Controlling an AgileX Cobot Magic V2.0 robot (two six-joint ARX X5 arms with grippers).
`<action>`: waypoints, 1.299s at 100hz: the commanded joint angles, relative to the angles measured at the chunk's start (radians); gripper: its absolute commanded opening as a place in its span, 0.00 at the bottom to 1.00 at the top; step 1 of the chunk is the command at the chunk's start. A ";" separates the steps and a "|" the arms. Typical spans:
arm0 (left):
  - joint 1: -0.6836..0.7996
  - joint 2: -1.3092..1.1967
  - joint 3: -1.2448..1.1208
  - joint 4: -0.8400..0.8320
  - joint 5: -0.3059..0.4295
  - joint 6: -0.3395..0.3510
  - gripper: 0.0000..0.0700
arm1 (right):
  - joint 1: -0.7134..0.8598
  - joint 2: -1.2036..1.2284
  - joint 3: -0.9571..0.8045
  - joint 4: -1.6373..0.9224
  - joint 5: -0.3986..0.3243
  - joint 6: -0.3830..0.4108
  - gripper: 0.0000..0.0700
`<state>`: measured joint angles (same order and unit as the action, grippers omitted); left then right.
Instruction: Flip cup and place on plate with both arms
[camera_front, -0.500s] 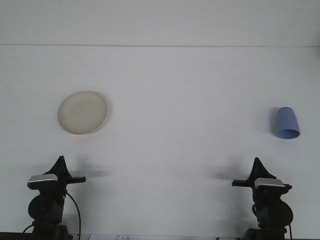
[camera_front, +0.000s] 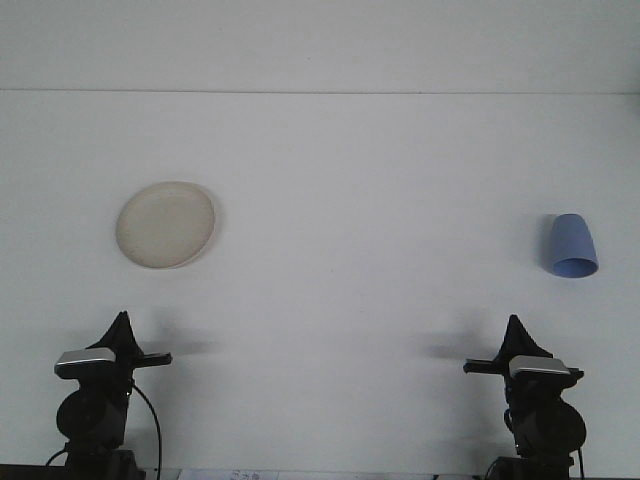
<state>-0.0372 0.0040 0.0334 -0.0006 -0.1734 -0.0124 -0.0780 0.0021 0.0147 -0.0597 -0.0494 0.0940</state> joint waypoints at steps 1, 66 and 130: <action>0.000 -0.001 -0.019 0.010 0.002 0.012 0.02 | -0.001 -0.001 -0.002 0.014 0.000 0.010 0.01; 0.000 -0.001 -0.019 0.010 0.002 0.012 0.02 | 0.000 -0.001 0.002 0.037 -0.087 0.314 0.01; 0.000 -0.001 -0.019 0.010 0.002 0.012 0.02 | 0.000 0.488 0.801 -0.435 0.142 -0.088 0.72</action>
<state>-0.0372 0.0040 0.0334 -0.0006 -0.1734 -0.0124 -0.0780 0.4480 0.7826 -0.4637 0.0643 0.1093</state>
